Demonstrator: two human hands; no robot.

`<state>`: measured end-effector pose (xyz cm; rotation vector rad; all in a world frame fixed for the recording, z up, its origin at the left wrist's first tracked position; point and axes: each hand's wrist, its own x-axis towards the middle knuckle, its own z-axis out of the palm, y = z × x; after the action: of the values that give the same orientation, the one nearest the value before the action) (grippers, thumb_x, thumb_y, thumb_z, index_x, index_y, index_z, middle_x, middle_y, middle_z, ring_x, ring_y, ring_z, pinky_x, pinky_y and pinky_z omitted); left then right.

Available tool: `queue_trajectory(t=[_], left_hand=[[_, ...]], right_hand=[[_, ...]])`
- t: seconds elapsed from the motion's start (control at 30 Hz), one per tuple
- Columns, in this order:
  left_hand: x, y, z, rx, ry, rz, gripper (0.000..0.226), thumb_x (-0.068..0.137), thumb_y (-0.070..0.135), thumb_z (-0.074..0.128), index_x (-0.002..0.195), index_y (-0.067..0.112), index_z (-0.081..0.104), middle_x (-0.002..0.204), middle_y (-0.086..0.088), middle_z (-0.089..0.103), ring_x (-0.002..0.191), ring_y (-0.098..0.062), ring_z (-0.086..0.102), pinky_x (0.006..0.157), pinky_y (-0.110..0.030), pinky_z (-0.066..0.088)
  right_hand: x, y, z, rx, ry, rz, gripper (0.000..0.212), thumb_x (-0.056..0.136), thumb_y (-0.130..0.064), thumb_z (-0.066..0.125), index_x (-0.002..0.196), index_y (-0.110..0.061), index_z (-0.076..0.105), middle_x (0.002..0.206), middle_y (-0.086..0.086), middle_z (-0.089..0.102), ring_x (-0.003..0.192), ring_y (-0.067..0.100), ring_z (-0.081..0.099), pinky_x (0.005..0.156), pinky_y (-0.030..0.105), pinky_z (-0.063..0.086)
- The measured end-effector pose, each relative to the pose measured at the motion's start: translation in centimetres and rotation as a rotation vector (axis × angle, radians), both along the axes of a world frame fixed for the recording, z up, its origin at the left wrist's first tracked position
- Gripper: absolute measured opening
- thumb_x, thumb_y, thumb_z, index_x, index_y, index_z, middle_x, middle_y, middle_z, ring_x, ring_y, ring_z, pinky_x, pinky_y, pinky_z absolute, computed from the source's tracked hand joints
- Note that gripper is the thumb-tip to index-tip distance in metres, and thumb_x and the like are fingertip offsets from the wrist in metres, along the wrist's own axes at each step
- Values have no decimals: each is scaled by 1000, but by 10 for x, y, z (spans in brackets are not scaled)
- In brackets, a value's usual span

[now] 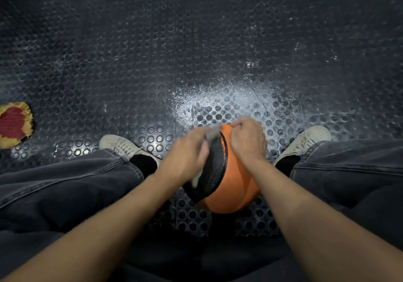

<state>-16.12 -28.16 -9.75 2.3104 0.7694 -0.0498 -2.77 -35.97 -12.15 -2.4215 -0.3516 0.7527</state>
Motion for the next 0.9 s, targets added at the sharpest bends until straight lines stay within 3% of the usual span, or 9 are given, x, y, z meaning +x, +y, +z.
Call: queue_trajectory(t=[0.07, 0.17, 0.27, 0.33, 0.47, 0.57, 0.73, 0.8, 0.9], left_hand=[[29, 14, 2, -80, 154, 248, 29, 102, 28, 43, 113, 11, 63, 83, 3, 65, 66, -8, 57, 64, -9, 48], [28, -17, 1, 11, -20, 99, 26, 100, 20, 41, 117, 14, 60, 110, -6, 64, 103, -19, 58, 96, -28, 45], [-12, -66, 9, 81, -67, -31, 45, 97, 16, 34, 142, 11, 39, 151, -5, 36, 144, -19, 21, 120, -37, 16], [-15, -64, 6, 84, -72, 95, 46, 100, 15, 33, 146, 12, 33, 152, -3, 34, 144, -15, 19, 119, -29, 13], [28, -8, -11, -60, 148, 464, 34, 102, 25, 32, 126, 16, 55, 125, -12, 60, 115, -29, 53, 97, -35, 38], [36, -13, -11, 37, 46, 296, 32, 99, 19, 35, 121, 18, 58, 125, -8, 61, 115, -27, 53, 101, -36, 40], [-16, -85, 8, 116, -77, -68, 51, 100, 12, 34, 149, 20, 25, 158, 4, 20, 148, -15, 2, 120, -38, 5], [-3, -71, 6, 14, -95, 166, 45, 101, 14, 33, 146, 19, 31, 152, 1, 33, 145, -18, 19, 118, -36, 17], [27, -25, 1, -98, 32, 502, 29, 102, 16, 34, 122, 8, 53, 120, -15, 59, 114, -31, 53, 88, -31, 35]], right_hand=[[-8, 5, 3, -8, -29, 14, 27, 96, -9, 41, 94, -19, 66, 109, -1, 58, 101, 21, 52, 102, 51, 40], [-7, 1, 3, -65, -52, -38, 24, 96, -13, 41, 93, -19, 65, 101, 0, 54, 91, 23, 48, 97, 46, 42], [1, -6, 2, -50, -23, -81, 28, 97, -13, 42, 90, -21, 68, 97, 2, 61, 83, 23, 50, 96, 46, 47], [2, -7, 2, -44, -7, -46, 30, 97, -10, 40, 94, -18, 69, 93, -1, 56, 84, 23, 49, 97, 46, 45], [-6, -1, 6, -39, -30, -21, 23, 96, -8, 40, 92, -15, 61, 102, -1, 52, 98, 25, 48, 106, 55, 35], [-4, 2, 5, -79, -22, -95, 23, 100, -14, 38, 100, -14, 61, 116, 7, 56, 113, 31, 50, 106, 55, 33], [20, -16, -2, -79, 55, -176, 29, 100, -15, 38, 106, -14, 67, 120, 12, 63, 96, 30, 51, 86, 37, 38], [20, -18, -3, -73, 61, -167, 31, 99, -14, 38, 106, -14, 68, 119, 10, 63, 93, 28, 50, 85, 36, 38], [13, -19, -6, -76, 14, -190, 23, 98, -14, 39, 92, -13, 61, 106, 6, 60, 91, 25, 49, 91, 41, 42]])
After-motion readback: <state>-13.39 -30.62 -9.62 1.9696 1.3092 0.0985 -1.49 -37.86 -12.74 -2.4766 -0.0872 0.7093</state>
